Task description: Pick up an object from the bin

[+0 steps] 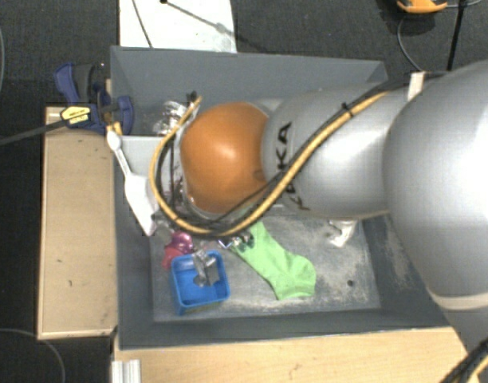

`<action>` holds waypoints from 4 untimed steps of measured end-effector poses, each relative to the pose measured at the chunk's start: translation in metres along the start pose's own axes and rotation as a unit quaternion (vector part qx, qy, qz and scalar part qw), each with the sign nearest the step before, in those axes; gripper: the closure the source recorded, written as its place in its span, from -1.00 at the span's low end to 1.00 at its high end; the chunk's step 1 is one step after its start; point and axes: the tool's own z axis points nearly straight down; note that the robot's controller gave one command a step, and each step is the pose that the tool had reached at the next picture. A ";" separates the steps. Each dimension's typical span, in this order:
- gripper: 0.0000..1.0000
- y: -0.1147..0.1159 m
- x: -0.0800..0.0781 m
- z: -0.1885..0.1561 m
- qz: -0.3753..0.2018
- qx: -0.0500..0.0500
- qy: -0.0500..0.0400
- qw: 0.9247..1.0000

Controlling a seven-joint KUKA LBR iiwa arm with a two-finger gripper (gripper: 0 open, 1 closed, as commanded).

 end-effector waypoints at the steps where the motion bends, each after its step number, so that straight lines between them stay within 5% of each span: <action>1: -1.00 0.022 0.026 0.061 -0.186 -0.001 -0.001 0.982; 2: 1.00 -0.001 0.028 0.059 -0.103 0.001 -0.003 0.995; 4: 1.00 -0.001 0.028 0.056 -0.102 0.001 -0.002 0.995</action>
Offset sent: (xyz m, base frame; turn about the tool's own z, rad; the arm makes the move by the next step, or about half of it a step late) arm -0.0250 -0.0173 -0.0619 -0.2083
